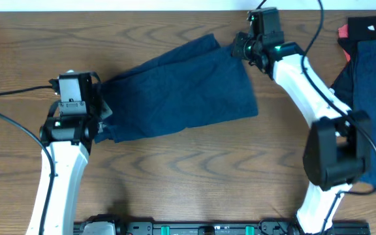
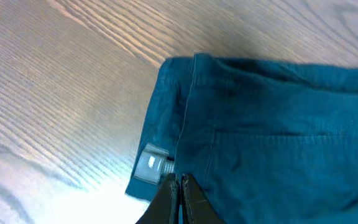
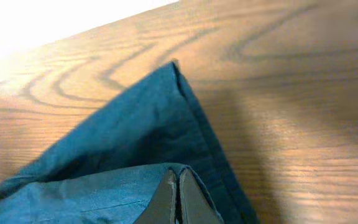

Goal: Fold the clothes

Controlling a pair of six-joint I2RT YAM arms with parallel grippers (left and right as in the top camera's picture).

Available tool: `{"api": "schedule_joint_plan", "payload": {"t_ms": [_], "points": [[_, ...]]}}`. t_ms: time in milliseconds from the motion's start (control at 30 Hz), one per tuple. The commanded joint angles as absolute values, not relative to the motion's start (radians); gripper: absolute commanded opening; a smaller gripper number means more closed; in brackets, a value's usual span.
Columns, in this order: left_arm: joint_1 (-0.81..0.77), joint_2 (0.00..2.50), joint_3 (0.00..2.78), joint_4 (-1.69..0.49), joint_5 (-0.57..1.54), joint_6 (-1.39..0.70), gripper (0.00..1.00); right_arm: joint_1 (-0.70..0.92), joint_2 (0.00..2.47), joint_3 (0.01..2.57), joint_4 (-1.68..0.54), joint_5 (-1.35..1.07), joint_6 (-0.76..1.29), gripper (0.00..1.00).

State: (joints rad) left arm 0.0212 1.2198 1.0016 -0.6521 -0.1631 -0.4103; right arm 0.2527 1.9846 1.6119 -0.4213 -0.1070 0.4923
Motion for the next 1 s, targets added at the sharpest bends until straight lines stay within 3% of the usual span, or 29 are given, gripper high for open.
{"api": "schedule_joint_plan", "payload": {"t_ms": [0,167,500,967], "points": [[0.002,1.203,1.016,-0.675,-0.128,-0.391,0.17,0.248,1.939,1.634,-0.448,-0.068,0.499,0.01],[0.002,1.290,1.016,-0.664,0.025,-0.269,0.71,0.247,1.928,1.634,-0.494,-0.037,0.489,0.01],[0.048,1.575,1.022,-0.505,0.149,-0.216,0.79,0.233,1.907,1.634,-0.625,-0.015,0.490,0.01],[0.108,1.616,1.039,-0.321,0.155,-0.146,0.79,0.218,1.724,1.634,-0.846,-0.015,0.454,0.01]]}}
